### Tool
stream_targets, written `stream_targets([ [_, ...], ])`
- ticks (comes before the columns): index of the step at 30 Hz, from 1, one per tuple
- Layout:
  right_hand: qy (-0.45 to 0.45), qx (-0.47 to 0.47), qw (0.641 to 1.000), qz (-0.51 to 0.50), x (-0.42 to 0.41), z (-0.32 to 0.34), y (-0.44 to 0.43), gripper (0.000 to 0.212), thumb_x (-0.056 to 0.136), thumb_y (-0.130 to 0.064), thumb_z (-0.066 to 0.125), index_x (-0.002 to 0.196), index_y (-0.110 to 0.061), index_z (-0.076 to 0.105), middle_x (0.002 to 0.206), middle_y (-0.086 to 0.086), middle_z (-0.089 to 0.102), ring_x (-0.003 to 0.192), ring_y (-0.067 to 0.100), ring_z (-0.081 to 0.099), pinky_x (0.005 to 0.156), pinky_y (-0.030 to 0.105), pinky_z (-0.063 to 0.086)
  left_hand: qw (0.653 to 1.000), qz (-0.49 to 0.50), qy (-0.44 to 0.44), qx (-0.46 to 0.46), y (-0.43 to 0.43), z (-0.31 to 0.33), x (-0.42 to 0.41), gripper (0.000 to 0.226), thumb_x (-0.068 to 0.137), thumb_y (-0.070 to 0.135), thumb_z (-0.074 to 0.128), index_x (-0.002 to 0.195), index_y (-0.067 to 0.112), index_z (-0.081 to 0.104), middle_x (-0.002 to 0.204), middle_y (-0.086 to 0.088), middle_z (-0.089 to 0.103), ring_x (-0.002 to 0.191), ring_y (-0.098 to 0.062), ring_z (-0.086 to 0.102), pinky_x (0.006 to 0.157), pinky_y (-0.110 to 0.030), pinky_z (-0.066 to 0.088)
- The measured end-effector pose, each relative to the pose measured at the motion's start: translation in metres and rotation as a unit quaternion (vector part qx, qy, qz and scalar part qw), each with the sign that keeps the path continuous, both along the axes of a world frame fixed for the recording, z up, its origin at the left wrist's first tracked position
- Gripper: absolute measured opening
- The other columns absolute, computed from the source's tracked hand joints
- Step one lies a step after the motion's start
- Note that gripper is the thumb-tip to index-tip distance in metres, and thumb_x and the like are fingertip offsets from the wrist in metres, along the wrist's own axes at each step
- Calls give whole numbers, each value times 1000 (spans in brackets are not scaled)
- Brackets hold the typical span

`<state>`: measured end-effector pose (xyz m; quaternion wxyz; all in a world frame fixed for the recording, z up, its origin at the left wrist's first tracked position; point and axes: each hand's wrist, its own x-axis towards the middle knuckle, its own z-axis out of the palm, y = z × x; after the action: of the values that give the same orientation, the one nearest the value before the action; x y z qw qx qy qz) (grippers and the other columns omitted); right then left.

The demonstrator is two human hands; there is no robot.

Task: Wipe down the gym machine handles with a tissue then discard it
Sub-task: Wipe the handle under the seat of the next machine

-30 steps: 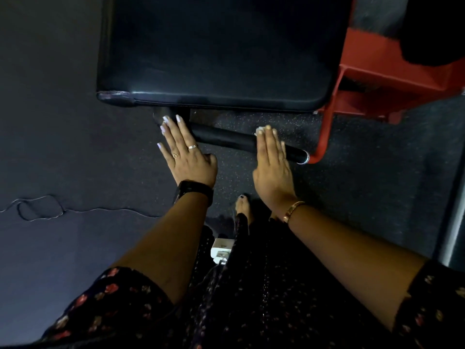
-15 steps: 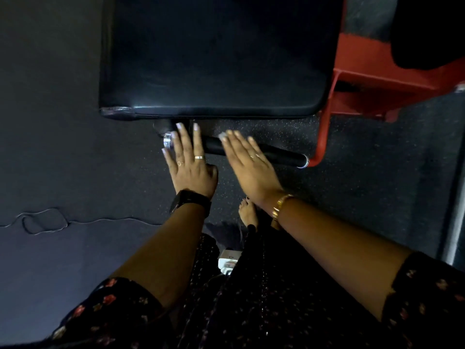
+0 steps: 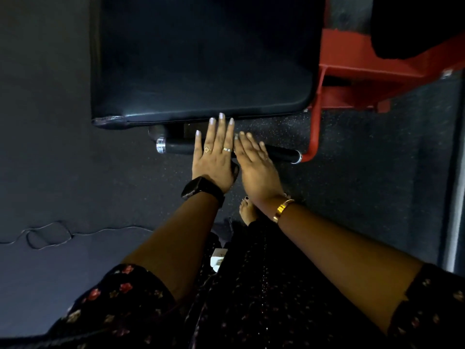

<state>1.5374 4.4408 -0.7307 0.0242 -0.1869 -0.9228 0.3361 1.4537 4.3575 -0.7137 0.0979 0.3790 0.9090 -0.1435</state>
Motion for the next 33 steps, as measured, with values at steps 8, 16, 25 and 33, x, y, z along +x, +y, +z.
stream_targets([
  [8,-149,-48,971,-179,19,-31,32,63,85,13,40,146,-4,34,152,18,32,144,32,22,119,45,18,999,17,-7,-27,8,1,11,99,90,44,50,144,14,-27,153,-6,-27,136,-23,-32,111,-44,-21],
  [16,4,-76,991,-114,22,-6,-3,74,83,19,31,150,-11,24,158,6,17,147,24,9,119,40,3,999,9,-15,-28,4,-2,12,98,90,42,49,144,15,-28,154,-6,-25,139,-25,-28,115,-45,-14],
  [25,-132,-177,964,-148,14,-50,65,49,87,8,42,132,-7,54,134,16,52,130,31,43,112,35,32,999,33,2,-1,14,-9,22,97,84,39,47,148,11,-21,162,-8,-6,145,-25,-19,114,-48,-16],
  [33,-49,-178,967,-174,50,-39,32,77,85,17,40,151,-15,20,158,-1,13,147,21,9,117,43,25,996,-86,24,-11,22,-12,23,98,80,35,49,150,9,-14,161,-7,-2,146,-24,-9,116,-49,-7],
])
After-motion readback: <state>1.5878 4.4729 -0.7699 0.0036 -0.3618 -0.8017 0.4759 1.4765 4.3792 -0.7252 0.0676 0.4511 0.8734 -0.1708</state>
